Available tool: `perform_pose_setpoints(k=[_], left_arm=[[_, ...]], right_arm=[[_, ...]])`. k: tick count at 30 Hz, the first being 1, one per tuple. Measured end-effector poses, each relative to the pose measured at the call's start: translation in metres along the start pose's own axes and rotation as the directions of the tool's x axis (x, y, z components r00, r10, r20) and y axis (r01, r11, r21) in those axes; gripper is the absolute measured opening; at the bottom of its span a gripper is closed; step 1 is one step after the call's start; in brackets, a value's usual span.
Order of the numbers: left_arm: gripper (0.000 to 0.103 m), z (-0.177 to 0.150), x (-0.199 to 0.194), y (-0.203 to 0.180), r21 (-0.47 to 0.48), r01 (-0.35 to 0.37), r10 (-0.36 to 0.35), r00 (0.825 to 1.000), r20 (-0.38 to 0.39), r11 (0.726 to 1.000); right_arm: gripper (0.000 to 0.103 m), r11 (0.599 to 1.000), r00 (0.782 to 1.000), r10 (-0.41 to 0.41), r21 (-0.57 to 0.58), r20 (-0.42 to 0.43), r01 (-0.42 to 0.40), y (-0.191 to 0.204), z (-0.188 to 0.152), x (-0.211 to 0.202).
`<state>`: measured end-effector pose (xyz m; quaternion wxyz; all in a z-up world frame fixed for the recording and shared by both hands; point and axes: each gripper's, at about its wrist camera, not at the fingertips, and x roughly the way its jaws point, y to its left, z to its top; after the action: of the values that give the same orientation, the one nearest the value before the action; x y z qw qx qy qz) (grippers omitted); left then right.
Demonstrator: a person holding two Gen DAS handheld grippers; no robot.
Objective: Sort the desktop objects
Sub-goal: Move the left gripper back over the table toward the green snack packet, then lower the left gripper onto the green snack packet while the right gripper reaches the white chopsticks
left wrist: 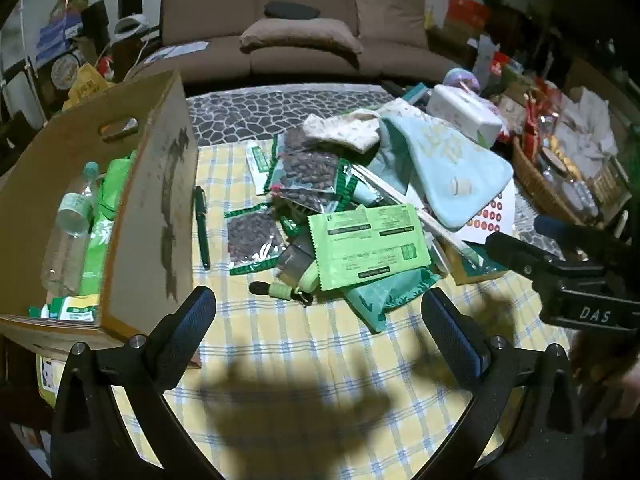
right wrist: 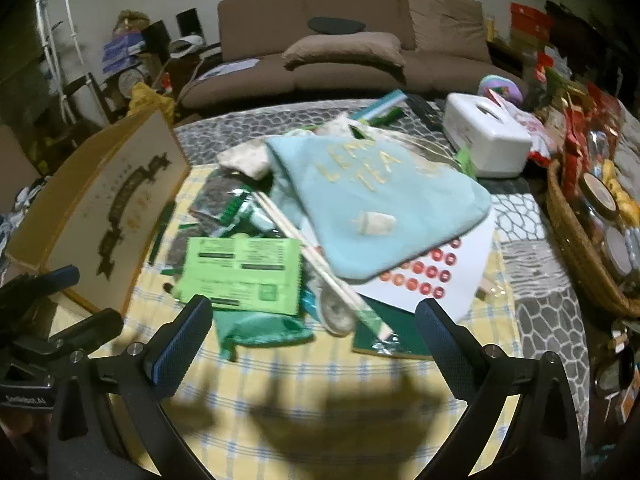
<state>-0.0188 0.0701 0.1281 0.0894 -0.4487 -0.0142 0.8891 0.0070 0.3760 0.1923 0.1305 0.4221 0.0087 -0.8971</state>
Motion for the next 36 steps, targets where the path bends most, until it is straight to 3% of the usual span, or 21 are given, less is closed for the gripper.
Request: perform_pose_setpoints(k=[14, 24, 30, 36], left_arm=[[0.103, -0.017, 0.044, -0.007, -0.032, 0.013, -0.015, 0.997, -0.072, 0.999], [0.103, -0.015, 0.063, -0.001, -0.063, 0.014, -0.020, 0.996, -0.091, 0.998], [0.103, -0.014, 0.077, 0.013, -0.119, 0.037, -0.050, 0.993, -0.107, 0.992], [0.103, -0.011, 0.091, 0.024, -0.172, 0.083, -0.103, 0.989, -0.107, 0.982]], right_arm=[[0.103, 0.999, 0.998, -0.051, 0.011, -0.034, 0.051, -0.017, -0.006, 0.015], [0.103, 0.998, 0.998, -0.048, 0.028, -0.042, 0.049, -0.025, -0.006, 0.024], [0.102, 0.997, 0.999, 0.001, 0.076, -0.048, 0.003, -0.038, -0.006, 0.029], [0.087, 0.991, 0.997, 0.063, 0.125, -0.037, -0.058, -0.047, -0.004, 0.029]])
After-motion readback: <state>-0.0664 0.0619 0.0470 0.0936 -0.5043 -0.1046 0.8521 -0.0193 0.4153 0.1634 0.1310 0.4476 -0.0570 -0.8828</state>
